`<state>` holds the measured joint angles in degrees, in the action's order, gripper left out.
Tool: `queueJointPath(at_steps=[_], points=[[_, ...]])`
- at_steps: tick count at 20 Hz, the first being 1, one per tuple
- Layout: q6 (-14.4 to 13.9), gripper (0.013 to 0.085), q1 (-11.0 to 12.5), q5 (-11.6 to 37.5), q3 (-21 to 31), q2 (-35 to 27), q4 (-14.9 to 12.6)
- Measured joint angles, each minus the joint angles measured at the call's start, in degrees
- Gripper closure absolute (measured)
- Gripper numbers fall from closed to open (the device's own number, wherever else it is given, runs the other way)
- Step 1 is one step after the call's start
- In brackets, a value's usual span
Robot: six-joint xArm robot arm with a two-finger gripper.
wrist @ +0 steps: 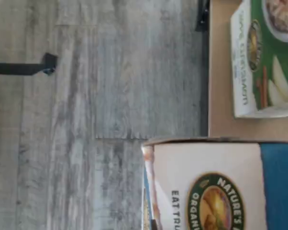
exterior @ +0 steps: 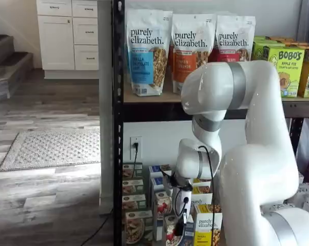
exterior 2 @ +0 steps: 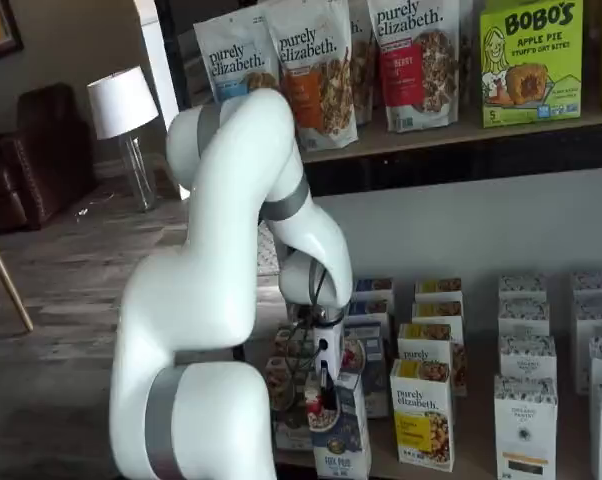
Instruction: Pick up the blue and white box that is on the bottom shelf, the second box from the left
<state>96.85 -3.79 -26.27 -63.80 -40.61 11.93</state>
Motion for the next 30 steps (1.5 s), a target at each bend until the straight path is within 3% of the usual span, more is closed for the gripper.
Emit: queueJointPath(at_steps=[15,23,30], points=[[-3.05,0.0530,-1.43,2.21,15.31,12.45,-1.98],[-1.86,0.0530,-2.10,0.07,19.76,19.07,0.21],[-4.78,0.0530,-3.05,-2.59,23.45,26.90,-1.52]])
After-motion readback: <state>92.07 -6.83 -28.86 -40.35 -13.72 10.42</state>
